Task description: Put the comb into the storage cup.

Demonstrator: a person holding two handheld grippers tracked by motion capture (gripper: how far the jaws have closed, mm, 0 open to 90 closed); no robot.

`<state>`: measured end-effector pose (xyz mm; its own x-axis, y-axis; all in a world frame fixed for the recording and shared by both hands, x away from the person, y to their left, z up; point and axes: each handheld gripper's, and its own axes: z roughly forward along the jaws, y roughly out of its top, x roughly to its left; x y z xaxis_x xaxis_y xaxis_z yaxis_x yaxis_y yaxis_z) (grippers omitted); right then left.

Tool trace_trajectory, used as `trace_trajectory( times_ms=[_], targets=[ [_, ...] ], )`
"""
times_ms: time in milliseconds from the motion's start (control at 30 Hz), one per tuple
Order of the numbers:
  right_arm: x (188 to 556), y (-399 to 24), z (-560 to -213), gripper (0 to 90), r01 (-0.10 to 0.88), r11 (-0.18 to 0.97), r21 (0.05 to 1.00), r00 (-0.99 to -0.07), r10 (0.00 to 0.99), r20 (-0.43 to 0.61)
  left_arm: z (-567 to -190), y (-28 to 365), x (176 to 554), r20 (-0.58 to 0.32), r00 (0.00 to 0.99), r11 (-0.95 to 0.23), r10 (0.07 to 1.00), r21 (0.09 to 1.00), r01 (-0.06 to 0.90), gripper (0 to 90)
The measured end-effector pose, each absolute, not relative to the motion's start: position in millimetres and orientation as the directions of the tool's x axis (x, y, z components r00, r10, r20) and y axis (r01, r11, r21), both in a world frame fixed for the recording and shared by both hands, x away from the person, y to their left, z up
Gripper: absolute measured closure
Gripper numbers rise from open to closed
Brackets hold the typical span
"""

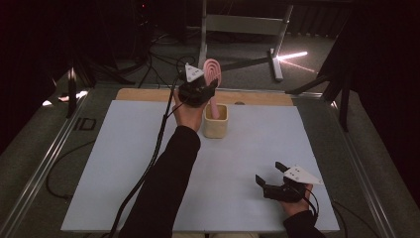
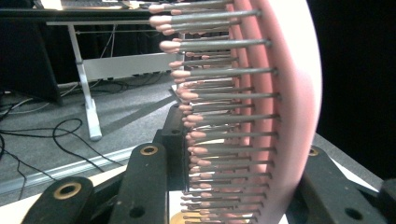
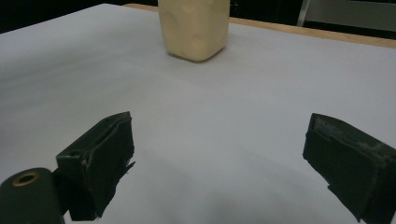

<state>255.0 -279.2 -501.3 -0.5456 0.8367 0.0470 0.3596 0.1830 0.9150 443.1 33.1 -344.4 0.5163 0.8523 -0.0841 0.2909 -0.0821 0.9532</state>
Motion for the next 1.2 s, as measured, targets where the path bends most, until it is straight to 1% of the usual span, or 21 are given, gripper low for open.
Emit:
trace_trajectory(
  times_ms=[1200],
  targets=[
    [255.0,-278.8,-501.6,8.7,0.363,0.185,0.913,-0.547,0.836,0.048,-357.8,23.7,444.9,-0.138,0.522,-0.043,0.841,0.947,0.32,64.3]
  ],
)
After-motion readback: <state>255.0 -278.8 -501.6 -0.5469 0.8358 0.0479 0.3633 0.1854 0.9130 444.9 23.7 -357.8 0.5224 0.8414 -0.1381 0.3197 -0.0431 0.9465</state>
